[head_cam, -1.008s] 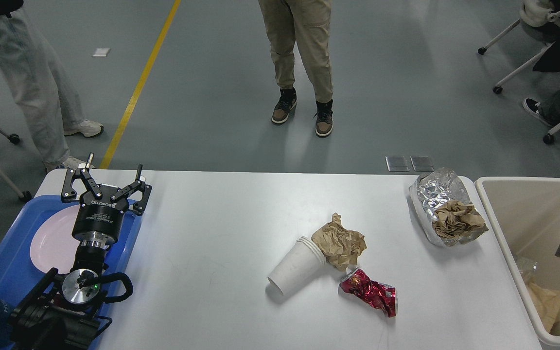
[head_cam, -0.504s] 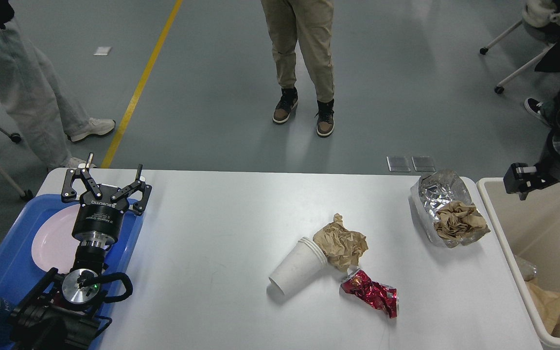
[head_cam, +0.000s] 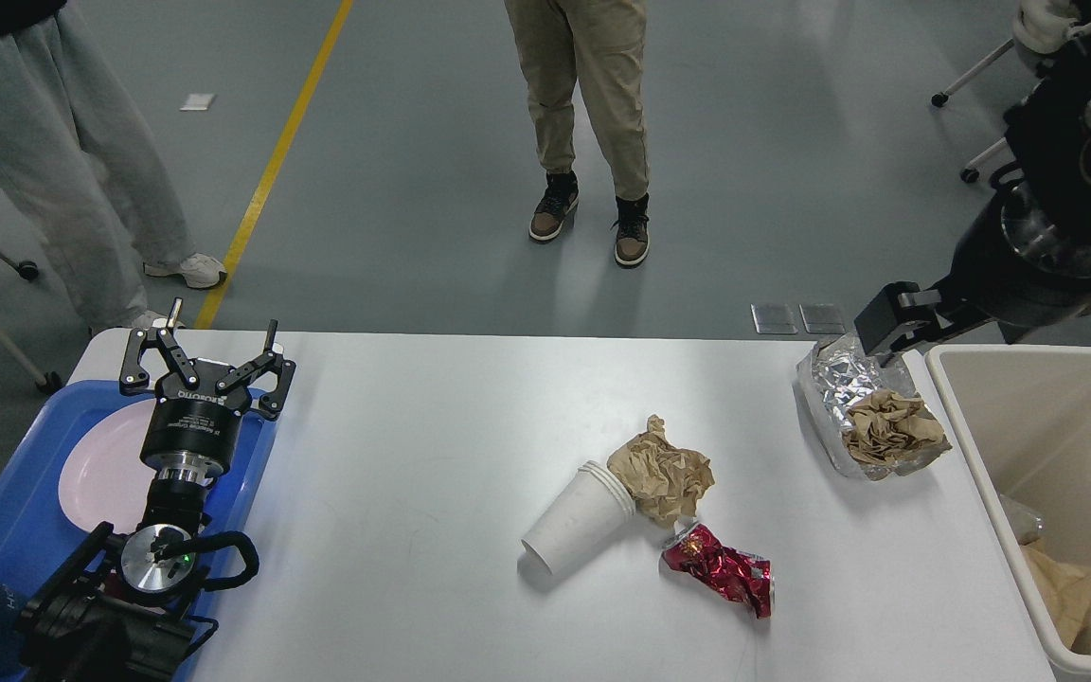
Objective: Tidy desktop
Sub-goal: 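Raise the right gripper and reach to the foil wrapper with paper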
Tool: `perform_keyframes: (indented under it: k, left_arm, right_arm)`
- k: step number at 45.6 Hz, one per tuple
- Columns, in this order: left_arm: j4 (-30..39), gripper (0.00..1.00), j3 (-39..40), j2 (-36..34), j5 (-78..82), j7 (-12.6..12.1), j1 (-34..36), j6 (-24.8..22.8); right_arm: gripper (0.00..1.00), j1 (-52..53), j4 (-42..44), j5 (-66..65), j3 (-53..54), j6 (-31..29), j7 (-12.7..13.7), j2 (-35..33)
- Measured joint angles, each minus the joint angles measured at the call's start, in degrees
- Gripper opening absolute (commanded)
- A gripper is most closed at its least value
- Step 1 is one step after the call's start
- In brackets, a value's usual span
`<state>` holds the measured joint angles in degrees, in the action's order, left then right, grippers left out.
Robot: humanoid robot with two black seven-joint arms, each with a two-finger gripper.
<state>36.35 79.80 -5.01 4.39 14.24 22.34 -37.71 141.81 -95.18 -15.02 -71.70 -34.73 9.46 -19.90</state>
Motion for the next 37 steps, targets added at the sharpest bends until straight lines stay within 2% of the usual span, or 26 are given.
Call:
perform_keyframes:
  k: [2,5,12,19,28,37]
  left_arm:
    - [0.0,0.96,0.0,0.0,0.0,0.0,0.0,0.0]
    - [0.0,0.96,0.0,0.0,0.0,0.0,0.0,0.0]
    - [0.0,0.96,0.0,0.0,0.0,0.0,0.0,0.0]
    - [0.0,0.96,0.0,0.0,0.0,0.0,0.0,0.0]
    - [0.0,0.96,0.0,0.0,0.0,0.0,0.1,0.0]
    - [0.0,0.96,0.0,0.0,0.0,0.0,0.1,0.0]
  right_arm:
    - [1.0,0.1,0.0,-0.3,-0.8,0.2,-2.5,0.6]
    - [1.0,0.1,0.0,-0.6,-1.3,0.3,-3.9,0.8]
    - [1.0,-1.0,0.7,-0.7,-1.5,1.0,-4.4,0.8]
    - [1.0,-6.6,5.3,-1.1,-1.2,2.8,-4.1,1.4]
    - [1.0,-21.9,15.8,-1.1,0.8,12.0,-4.0,1.7]
    - [1.0,-42.6,35.3,-1.1,4.2,14.9,-4.0,6.5]
